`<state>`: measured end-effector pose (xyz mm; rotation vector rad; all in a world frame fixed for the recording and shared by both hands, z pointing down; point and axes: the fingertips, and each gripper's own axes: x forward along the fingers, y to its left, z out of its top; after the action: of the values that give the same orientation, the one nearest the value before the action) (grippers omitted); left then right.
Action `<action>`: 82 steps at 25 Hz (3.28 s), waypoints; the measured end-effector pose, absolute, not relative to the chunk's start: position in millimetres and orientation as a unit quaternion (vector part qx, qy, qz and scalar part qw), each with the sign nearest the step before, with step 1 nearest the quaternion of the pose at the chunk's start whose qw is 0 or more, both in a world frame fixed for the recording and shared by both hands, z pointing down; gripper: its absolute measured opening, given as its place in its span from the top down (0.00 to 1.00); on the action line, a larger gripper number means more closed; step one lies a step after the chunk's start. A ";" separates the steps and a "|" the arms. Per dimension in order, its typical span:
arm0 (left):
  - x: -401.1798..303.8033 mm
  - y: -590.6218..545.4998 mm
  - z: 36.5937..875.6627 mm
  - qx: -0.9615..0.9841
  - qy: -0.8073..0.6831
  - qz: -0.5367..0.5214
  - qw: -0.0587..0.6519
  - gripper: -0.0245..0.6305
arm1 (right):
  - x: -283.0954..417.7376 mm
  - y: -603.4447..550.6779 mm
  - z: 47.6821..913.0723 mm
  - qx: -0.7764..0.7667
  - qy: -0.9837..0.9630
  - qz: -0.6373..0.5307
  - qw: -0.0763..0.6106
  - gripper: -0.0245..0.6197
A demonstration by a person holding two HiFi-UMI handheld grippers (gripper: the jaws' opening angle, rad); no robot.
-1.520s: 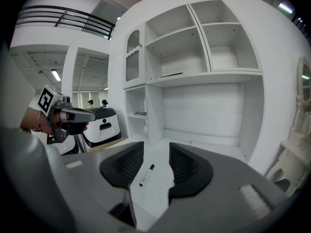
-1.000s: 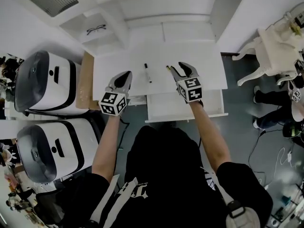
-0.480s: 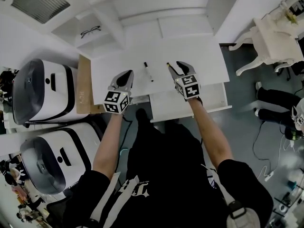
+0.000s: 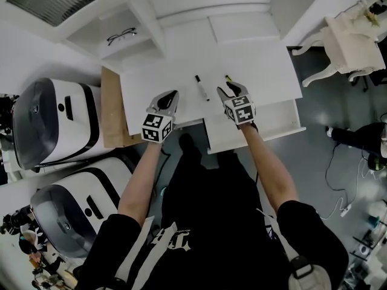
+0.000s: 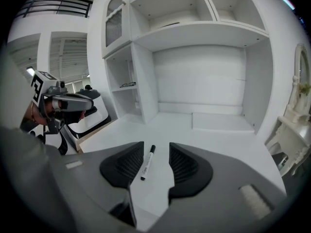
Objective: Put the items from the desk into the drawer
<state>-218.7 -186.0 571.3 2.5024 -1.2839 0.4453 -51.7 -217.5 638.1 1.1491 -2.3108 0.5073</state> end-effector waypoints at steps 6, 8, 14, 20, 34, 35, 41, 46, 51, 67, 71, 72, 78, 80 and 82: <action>-249.1 -194.7 595.0 0.875 -0.424 0.162 0.166 0.96 | -83.7 -220.3 671.1 0.426 -0.836 0.209 0.277 0.70; -257.8 -197.3 603.3 0.877 -0.417 0.164 0.172 0.96 | -92.3 -220.5 682.1 0.429 -0.830 0.215 0.284 0.70; -280.8 -208.3 620.0 0.882 -0.401 0.162 0.187 0.96 | -112.6 -226.5 707.1 0.437 -0.816 0.225 0.302 0.70; -300.8 -220.0 640.0 0.886 -0.385 0.172 0.193 0.96 | -125.6 -230.5 732.7 0.452 -0.798 0.240 0.319 0.70; -299.5 -240.5 669.7 0.895 -0.352 0.182 0.206 0.96 | -140.1 -238.7 782.8 0.463 -0.768 0.275 0.347 0.71; -299.3 -241.0 671.4 0.895 -0.350 0.182 0.208 0.96 | -140.7 -239.4 786.6 0.463 -0.766 0.278 0.350 0.71; -301.7 -244.7 683.1 0.896 -0.338 0.193 0.214 0.96 | -141.3 -241.6 805.4 0.462 -0.754 0.295 0.362 0.73; -303.3 -253.3 686.6 0.894 -0.339 0.196 0.218 0.96 | -137.2 -243.3 812.9 0.465 -0.746 0.297 0.374 0.77; -303.3 -260.1 685.2 0.893 -0.341 0.196 0.217 0.96 | -138.3 -242.7 813.7 0.461 -0.747 0.295 0.378 0.85; -279.4 -277.9 658.0 0.897 -0.349 0.180 0.205 0.96 | -111.0 -259.1 776.3 0.472 -0.754 0.282 0.360 0.85; -264.9 -281.2 642.3 0.899 -0.352 0.172 0.195 0.96 | -96.5 -264.1 754.2 0.479 -0.761 0.267 0.346 0.85; -261.2 -282.2 637.8 0.899 -0.354 0.170 0.193 0.96 | -92.7 -265.9 747.0 0.482 -0.763 0.263 0.341 0.85; -234.4 -287.8 608.0 0.904 -0.358 0.153 0.175 0.96 | -65.8 -282.6 694.0 0.498 -0.778 0.229 0.306 0.85; -225.6 -288.2 597.1 0.906 -0.360 0.146 0.170 0.96 | -55.0 -289.9 671.7 0.506 -0.784 0.211 0.292 0.85; -216.3 -288.3 586.1 0.906 -0.363 0.140 0.165 0.96 | -43.5 -294.7 652.4 0.514 -0.787 0.199 0.279 0.85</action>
<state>-216.3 -288.3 586.1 2.5821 -1.0346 0.3985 -43.5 -294.7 652.4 1.3779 -2.1108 0.5330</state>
